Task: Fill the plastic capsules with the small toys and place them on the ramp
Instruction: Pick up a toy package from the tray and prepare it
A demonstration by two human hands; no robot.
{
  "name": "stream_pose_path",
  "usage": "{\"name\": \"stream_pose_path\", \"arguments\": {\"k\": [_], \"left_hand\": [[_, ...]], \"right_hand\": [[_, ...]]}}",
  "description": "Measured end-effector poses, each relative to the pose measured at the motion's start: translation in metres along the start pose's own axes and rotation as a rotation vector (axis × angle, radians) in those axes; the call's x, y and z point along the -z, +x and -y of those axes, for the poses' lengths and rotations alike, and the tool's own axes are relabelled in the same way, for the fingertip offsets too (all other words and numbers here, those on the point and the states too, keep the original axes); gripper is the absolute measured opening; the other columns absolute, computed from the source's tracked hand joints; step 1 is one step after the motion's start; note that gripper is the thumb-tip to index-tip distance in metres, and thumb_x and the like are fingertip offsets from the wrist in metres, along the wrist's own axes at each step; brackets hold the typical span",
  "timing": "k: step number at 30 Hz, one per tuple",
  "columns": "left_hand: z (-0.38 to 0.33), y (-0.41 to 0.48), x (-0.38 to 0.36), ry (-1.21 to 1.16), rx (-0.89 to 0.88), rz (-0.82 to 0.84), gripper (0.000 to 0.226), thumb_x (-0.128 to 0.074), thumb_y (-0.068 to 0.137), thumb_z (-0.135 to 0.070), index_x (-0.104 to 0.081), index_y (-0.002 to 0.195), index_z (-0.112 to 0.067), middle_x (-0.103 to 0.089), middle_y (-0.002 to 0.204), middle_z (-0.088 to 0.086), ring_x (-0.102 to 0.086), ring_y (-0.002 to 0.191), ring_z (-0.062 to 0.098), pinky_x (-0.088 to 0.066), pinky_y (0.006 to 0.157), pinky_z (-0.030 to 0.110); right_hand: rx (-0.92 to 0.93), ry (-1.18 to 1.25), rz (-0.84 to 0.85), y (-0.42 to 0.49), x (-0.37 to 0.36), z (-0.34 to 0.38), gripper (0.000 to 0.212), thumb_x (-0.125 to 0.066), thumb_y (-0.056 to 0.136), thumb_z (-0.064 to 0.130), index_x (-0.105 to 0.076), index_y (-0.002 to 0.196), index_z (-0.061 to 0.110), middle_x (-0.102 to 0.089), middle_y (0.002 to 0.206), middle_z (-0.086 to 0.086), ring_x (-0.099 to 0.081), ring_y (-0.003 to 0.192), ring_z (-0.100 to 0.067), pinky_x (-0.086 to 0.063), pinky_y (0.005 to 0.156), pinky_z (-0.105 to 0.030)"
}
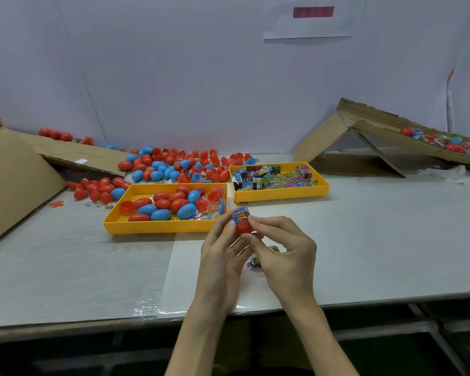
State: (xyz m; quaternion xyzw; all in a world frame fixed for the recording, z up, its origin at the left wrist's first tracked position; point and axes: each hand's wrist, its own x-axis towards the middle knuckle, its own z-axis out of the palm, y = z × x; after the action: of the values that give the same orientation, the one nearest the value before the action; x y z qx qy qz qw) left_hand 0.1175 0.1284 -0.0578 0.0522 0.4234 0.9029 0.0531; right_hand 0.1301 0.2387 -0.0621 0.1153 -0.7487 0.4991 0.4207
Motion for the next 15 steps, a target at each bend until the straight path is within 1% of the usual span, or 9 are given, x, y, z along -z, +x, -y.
{"name": "stream_pose_path", "arguments": {"k": [2,4,7,9,12,15], "left_hand": [[-0.0003,-0.0009,0.0002,-0.006,0.006,0.015,0.033,-0.062,0.088,-0.026,-0.067,0.12,-0.02,-0.074,0.108,0.013,-0.073,0.095,0.025,-0.06,0.074,0.029],[-0.001,-0.0012,0.0005,-0.03,0.008,0.031,0.032,-0.062,0.086,-0.027,-0.067,0.118,-0.021,-0.074,0.107,0.015,-0.074,0.093,0.026,-0.06,0.073,0.029],[-0.0015,-0.0013,0.0003,-0.046,0.013,0.036,0.028,-0.063,0.084,-0.028,-0.072,0.111,-0.025,-0.074,0.107,0.013,-0.073,0.093,0.026,-0.06,0.072,0.03],[-0.0004,-0.0009,0.0001,-0.026,0.013,0.036,0.025,-0.063,0.085,-0.029,-0.074,0.106,-0.028,-0.073,0.108,0.011,-0.072,0.093,0.023,-0.06,0.072,0.029],[0.0001,-0.0008,-0.0013,-0.002,0.006,0.028,0.026,-0.062,0.086,-0.029,-0.072,0.109,-0.026,-0.072,0.106,0.011,-0.071,0.087,0.018,-0.058,0.072,0.026],[-0.0002,-0.0009,-0.0012,0.023,0.004,0.039,0.022,-0.06,0.089,-0.029,-0.073,0.107,-0.028,-0.073,0.107,0.01,-0.071,0.088,0.017,-0.059,0.075,0.026]], "right_hand": [[-0.042,0.01,0.03,0.001,0.0003,0.0006,0.04,-0.084,0.075,0.008,-0.075,0.114,0.015,-0.071,0.104,0.007,-0.066,0.098,-0.007,-0.051,0.084,-0.014],[-0.072,0.007,0.05,0.0018,0.0006,0.0016,0.044,-0.084,0.076,0.013,-0.072,0.119,0.018,-0.069,0.107,0.01,-0.064,0.1,-0.005,-0.048,0.084,-0.01],[-0.053,0.006,0.044,0.002,0.0,0.0023,0.04,-0.083,0.076,0.012,-0.074,0.114,0.016,-0.07,0.105,0.009,-0.064,0.102,-0.007,-0.05,0.087,-0.013],[-0.036,-0.006,0.024,0.0012,0.0,0.0023,0.037,-0.084,0.074,0.01,-0.076,0.11,0.012,-0.07,0.101,0.008,-0.066,0.099,-0.009,-0.051,0.085,-0.013],[-0.022,0.001,-0.017,0.0005,0.0005,0.0007,0.035,-0.085,0.071,0.006,-0.077,0.105,0.009,-0.07,0.097,0.008,-0.068,0.093,-0.01,-0.054,0.082,-0.016],[-0.021,0.026,-0.034,0.0003,0.0014,0.0002,0.031,-0.083,0.072,0.008,-0.077,0.103,0.009,-0.073,0.095,0.005,-0.068,0.09,-0.01,-0.057,0.079,-0.022]]}}
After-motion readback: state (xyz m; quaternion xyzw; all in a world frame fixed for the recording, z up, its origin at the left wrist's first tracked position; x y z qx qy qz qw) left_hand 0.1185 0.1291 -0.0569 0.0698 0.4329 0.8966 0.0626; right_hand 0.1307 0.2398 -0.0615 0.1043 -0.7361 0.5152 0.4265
